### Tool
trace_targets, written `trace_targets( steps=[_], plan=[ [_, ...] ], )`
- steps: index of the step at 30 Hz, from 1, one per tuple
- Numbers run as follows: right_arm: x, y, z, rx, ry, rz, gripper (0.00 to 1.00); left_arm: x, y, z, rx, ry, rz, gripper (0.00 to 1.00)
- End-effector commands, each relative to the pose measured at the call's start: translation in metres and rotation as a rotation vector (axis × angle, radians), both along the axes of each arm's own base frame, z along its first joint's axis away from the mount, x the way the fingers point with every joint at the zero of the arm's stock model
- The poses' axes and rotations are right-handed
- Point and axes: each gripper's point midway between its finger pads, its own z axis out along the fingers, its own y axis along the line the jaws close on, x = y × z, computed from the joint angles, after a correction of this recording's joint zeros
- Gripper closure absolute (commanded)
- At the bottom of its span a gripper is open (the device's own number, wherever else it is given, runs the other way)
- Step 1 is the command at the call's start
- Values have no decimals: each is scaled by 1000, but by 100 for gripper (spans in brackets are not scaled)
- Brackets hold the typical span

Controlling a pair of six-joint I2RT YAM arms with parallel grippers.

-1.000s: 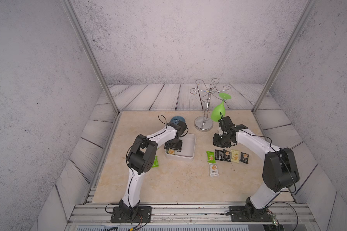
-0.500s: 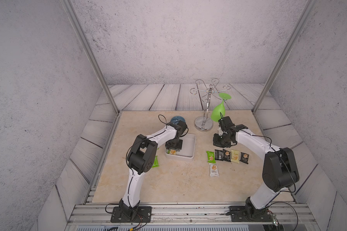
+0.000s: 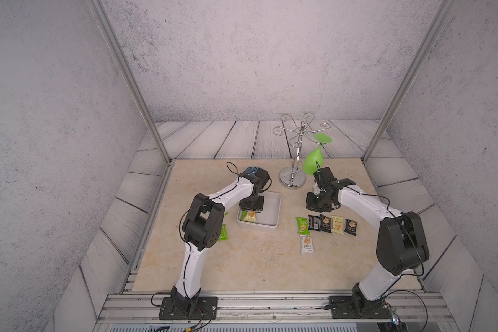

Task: Take the cookies out of the storage box
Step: Pick up the cookie from the storage box.

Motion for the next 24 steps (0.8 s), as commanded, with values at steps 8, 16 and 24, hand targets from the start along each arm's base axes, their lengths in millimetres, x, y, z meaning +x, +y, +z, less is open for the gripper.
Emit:
trace_targets(
  steps=[8,16,24],
  plan=[
    [3,1,3,6,16,-5,91,5,-15,58,-104,-72,-19,57],
    [4,3,4,11,19,-10,91,15,-3,72,-94,-108,-2,56],
    [6,3,2,8,30,-12,90,37,43,75,-71,-131,92,56]
  ],
)
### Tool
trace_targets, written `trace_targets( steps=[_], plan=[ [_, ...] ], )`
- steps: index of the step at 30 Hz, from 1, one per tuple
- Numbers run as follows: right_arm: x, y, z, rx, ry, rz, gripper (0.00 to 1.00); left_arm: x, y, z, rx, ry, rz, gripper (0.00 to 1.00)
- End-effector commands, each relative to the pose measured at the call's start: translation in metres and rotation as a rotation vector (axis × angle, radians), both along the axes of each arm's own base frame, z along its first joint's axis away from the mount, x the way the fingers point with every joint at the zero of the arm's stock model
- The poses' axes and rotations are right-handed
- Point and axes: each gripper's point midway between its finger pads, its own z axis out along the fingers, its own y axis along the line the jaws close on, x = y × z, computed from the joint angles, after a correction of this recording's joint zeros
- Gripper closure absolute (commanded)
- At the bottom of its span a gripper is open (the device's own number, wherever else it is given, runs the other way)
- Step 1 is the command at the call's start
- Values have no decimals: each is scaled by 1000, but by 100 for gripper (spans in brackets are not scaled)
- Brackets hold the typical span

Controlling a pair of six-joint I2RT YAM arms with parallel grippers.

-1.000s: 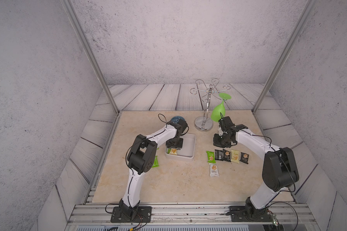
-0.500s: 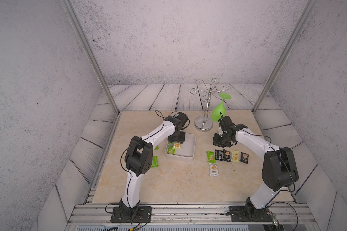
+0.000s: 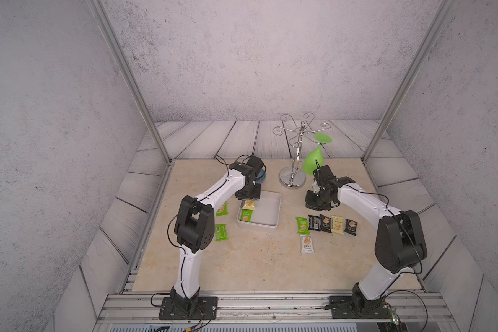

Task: Take the cookies out of the storage box
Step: Pick up the cookie from the storage box, then place the cookie at the center of the board.

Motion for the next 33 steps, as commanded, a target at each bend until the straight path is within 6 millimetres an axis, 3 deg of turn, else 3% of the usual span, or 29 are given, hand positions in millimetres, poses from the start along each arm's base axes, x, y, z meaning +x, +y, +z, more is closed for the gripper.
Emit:
trace_targets(
  steps=[1,9,20,26,33],
  plan=[
    [1,0,-1,1,24,-11,91,9,30,18,12,-39,48,56],
    [5,1,-3,-6,38,-1,91,26,97,4,45,-28,184,56],
    [9,3,-5,-14,54,18,91,11,191,-34,99,30,370,56],
    [11,5,-4,-7,57,16,91,10,219,-50,102,44,435,56],
    [10,3,-3,-23,59,18,91,14,223,-69,95,72,444,56]
  ],
)
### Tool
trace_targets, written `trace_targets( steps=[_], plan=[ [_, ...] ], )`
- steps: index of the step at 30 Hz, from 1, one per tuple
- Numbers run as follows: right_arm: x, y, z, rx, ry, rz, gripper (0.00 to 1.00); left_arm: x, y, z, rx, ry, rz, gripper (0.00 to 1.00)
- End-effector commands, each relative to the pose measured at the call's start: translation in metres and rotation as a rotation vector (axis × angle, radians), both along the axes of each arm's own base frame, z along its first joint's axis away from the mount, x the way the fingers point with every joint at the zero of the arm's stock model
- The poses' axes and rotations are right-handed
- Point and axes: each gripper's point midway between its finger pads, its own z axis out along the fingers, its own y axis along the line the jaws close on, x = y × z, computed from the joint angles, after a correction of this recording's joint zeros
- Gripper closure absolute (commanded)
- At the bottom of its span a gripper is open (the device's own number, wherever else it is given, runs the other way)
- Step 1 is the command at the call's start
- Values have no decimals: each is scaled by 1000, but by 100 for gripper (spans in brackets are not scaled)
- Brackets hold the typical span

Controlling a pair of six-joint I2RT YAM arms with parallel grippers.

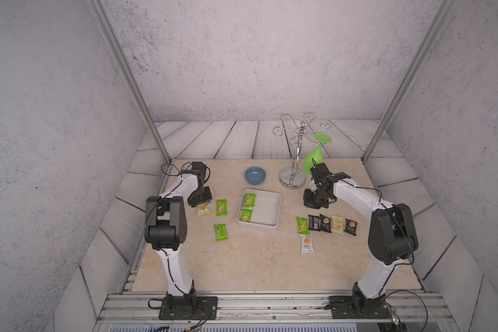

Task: Take the cookies out of the storage box
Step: Place the cookie at the center of the board.

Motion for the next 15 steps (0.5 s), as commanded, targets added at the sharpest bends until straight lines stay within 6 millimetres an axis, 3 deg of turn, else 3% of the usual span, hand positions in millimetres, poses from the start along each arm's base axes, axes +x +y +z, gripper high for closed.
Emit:
trace_targets(
  steps=[1,15],
  plan=[
    [0,-3,2,-15,9,6,91,2,1,-15,-2,26,-7,56],
    [-2,-7,-3,-38,20,8,91,-1,-1,-37,-9,58,2,55]
  ],
)
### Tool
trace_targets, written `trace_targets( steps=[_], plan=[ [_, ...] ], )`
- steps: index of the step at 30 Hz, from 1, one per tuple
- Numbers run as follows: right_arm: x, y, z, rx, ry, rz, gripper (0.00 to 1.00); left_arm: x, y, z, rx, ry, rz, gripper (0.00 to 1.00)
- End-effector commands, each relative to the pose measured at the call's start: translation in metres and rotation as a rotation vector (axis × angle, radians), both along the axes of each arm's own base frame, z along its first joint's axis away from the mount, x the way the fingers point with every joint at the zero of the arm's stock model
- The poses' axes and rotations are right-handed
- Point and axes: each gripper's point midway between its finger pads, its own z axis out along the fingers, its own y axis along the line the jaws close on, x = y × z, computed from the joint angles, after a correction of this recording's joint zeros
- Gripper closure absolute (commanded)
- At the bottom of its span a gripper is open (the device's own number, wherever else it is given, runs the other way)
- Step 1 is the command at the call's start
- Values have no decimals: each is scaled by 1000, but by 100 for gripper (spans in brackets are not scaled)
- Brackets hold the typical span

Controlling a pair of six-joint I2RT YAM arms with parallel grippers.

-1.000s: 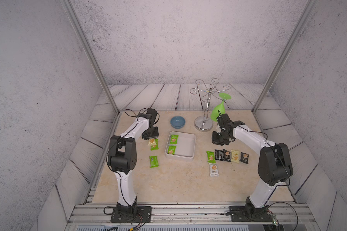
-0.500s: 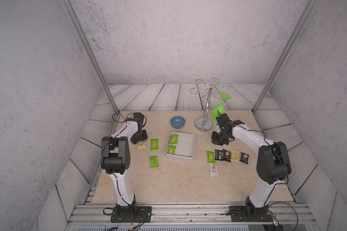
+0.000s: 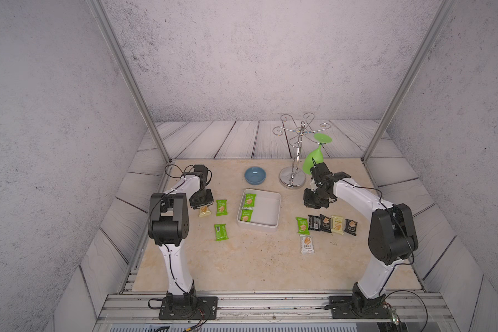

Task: Take the cookies out of the storage box
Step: Place the cookie at the center of the board.

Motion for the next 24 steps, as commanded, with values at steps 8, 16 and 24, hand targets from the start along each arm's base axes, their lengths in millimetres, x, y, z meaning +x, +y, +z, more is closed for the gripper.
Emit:
trace_targets(
  steps=[8,16,24],
  plan=[
    [3,-5,-1,-35,8,7,91,-3,0,-14,-5,36,1,52],
    [6,-4,1,-33,1,10,91,-2,-1,-1,-10,18,1,36],
    [8,-3,0,-28,-8,11,91,8,-34,44,-95,-89,-57,35]
  ],
)
